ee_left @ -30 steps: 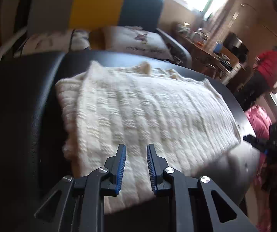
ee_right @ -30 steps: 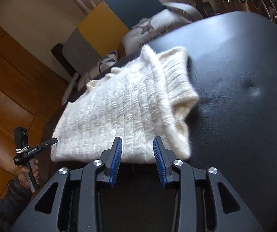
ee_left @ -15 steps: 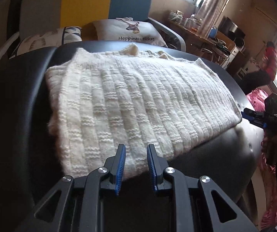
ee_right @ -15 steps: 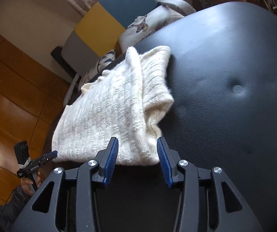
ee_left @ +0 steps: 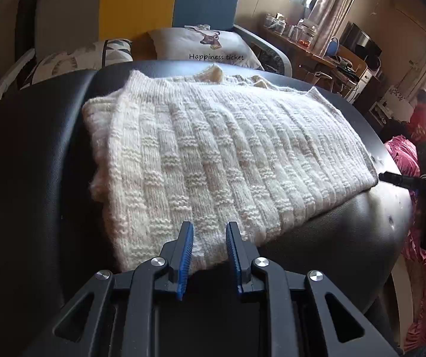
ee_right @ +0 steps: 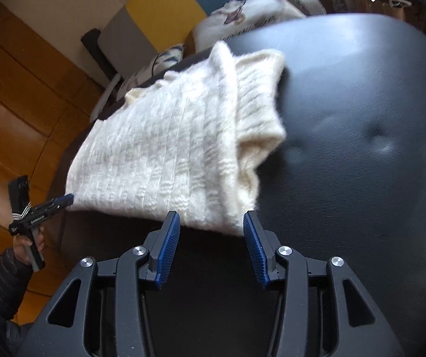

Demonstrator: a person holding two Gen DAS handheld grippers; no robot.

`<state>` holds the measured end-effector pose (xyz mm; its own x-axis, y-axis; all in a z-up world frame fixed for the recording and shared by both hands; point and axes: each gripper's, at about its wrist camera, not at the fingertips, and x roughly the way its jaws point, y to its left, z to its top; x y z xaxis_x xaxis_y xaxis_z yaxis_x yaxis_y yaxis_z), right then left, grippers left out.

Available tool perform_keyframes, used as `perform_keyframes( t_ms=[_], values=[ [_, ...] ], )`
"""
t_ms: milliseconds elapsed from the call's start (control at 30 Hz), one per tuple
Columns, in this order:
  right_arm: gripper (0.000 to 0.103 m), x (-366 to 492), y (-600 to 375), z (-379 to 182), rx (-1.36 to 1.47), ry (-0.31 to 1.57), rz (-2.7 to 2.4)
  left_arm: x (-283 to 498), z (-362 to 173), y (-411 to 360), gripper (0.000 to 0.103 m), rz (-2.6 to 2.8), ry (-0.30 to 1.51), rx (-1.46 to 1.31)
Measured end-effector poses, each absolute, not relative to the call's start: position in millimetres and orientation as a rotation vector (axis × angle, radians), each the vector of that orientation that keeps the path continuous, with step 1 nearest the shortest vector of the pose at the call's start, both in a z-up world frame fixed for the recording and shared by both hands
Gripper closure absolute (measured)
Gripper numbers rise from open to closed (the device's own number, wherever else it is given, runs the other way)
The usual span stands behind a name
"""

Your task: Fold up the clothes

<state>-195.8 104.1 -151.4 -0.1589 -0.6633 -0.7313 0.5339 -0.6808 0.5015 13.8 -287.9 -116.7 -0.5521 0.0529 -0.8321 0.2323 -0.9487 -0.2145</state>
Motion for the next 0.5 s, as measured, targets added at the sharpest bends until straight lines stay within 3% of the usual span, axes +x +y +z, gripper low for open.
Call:
perform_keyframes(
  t_ms=[133,300,500],
  values=[
    [0.055,-192.6,108.4,-118.3,1.195,-0.129,-2.091,15.8,-111.4,-292.7,0.081,-2.651,0.465,1.397],
    [0.045,-189.5,63.9,-90.9,1.099,-0.036,-2.104,15.2,-112.1,-304.9,0.081,-2.638,0.519,1.374],
    [0.045,-195.1,-8.8,-111.4,1.165,0.14,-2.031,16.7,-125.3,-313.7,0.081,-2.597,0.556,1.407]
  ],
)
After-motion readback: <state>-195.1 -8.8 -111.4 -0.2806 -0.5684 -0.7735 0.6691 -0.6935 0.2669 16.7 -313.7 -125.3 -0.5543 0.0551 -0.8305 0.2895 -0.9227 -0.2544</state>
